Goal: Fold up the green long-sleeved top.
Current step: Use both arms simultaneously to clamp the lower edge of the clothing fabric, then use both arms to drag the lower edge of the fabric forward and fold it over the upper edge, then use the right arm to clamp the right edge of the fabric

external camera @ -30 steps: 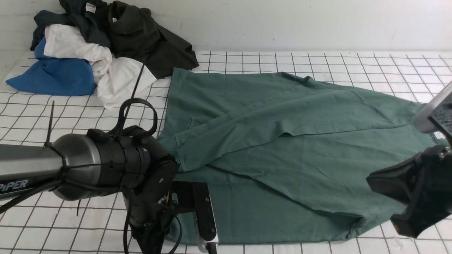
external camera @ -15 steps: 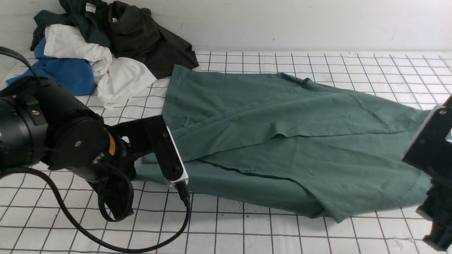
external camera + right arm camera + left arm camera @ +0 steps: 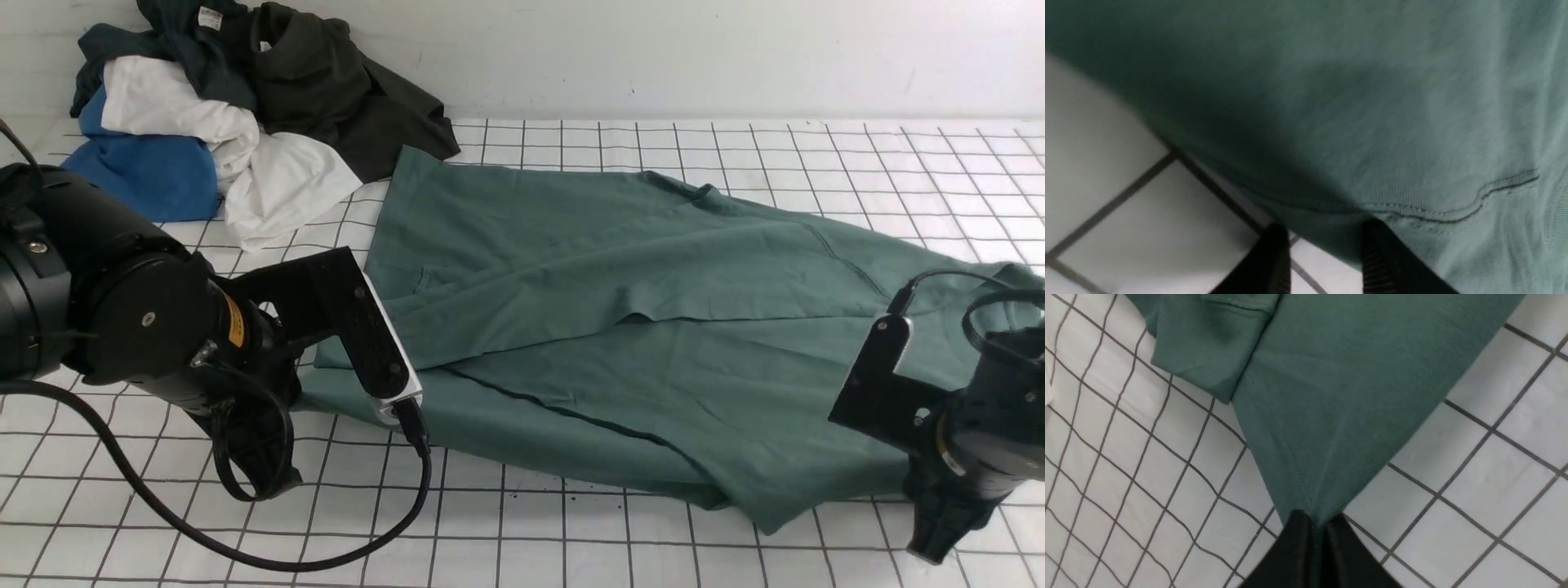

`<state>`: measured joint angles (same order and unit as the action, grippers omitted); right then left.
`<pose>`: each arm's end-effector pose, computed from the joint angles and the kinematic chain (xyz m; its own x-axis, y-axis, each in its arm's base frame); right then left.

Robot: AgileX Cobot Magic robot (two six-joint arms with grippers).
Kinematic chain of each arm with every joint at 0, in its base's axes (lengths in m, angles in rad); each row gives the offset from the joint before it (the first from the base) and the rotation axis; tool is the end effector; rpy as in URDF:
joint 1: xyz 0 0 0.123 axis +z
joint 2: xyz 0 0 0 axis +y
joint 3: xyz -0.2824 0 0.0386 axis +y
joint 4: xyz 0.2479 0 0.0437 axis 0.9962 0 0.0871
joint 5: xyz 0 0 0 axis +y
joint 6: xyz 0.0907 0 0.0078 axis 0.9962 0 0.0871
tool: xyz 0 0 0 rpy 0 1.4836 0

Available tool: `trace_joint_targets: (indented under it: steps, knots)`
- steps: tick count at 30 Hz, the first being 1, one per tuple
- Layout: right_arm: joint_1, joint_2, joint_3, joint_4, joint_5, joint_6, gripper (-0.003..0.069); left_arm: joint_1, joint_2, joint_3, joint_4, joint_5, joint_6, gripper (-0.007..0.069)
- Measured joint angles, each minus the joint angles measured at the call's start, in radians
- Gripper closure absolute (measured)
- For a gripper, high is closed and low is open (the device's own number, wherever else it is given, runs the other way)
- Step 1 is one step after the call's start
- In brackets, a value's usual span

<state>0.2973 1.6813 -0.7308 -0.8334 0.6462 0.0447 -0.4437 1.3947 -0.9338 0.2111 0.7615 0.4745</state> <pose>0.2684 0.0397 0.1439 -0.6234 -0.7770 0.0871 -0.7077 0.5133 -0.4855 0.2484 -0.1035 0.2554 -0.4424 0.8543 -0.2729 0.7768 0.5171 0.3595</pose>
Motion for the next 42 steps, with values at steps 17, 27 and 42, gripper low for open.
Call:
trace_joint_targets:
  steps: [17,27,42]
  knots:
    - [-0.110,-0.313,-0.149,-0.153,-0.093,0.199,0.0665,0.060,0.003,-0.342,-0.054,0.031,-0.354,0.0622]
    - [-0.247,0.187,-0.539,-0.158,-0.308,0.250,0.0659,0.238,0.625,-0.822,-0.049,-0.101,-0.438,0.0608]
    - [-0.107,0.347,-0.829,0.137,0.012,0.139,0.0557,0.257,0.991,-1.459,-0.051,0.312,-0.464,0.0238]
